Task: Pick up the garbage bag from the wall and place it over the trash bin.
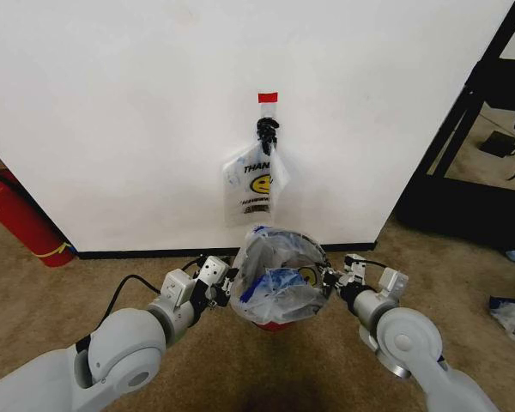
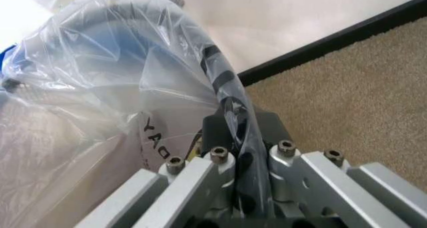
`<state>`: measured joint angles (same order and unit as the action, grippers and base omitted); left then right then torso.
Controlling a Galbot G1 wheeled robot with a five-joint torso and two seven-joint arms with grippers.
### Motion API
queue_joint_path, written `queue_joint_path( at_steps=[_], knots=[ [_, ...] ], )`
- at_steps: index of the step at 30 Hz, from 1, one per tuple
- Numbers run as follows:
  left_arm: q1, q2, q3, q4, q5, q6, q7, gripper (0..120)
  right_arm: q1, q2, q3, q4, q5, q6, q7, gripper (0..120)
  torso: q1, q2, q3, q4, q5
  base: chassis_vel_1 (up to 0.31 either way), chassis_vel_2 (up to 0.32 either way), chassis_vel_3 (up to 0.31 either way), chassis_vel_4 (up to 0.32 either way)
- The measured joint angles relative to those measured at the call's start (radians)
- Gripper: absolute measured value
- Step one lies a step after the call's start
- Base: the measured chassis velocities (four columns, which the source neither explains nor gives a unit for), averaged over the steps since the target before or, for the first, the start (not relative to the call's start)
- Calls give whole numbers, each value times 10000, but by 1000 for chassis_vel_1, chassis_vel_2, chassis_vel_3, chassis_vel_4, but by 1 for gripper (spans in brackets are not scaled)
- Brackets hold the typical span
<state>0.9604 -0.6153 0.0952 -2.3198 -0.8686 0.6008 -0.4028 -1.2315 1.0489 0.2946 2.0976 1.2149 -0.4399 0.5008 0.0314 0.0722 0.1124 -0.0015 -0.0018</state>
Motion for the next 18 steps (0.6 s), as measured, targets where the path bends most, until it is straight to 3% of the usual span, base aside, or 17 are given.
queue_joint_path(
  at_steps=[5, 11, 14, 18],
  knots=[
    [53, 9, -66, 20, 70, -97, -123, 0, -26, 18, -2, 0, -18, 3, -6, 0, 0, 0, 0, 0, -1, 0, 0, 0, 0],
    [162, 140, -388, -604, -221, -6, -356, 1, -53, 22, 13, -31, -66, 7, -31, 0, 0, 0, 0, 0, 1, 0, 0, 0, 0],
    [142, 234, -488, -935, -517, 193, -454, 16, -3, 43, -6, -45, -93, 8, -34, 0, 0, 0, 0, 0, 1, 0, 0, 0, 0],
    [142, 229, -477, -1064, -623, 353, -534, 28, -11, 54, -17, -47, -119, 8, -41, 0, 0, 0, 0, 0, 1, 0, 0, 0, 0]
  ],
)
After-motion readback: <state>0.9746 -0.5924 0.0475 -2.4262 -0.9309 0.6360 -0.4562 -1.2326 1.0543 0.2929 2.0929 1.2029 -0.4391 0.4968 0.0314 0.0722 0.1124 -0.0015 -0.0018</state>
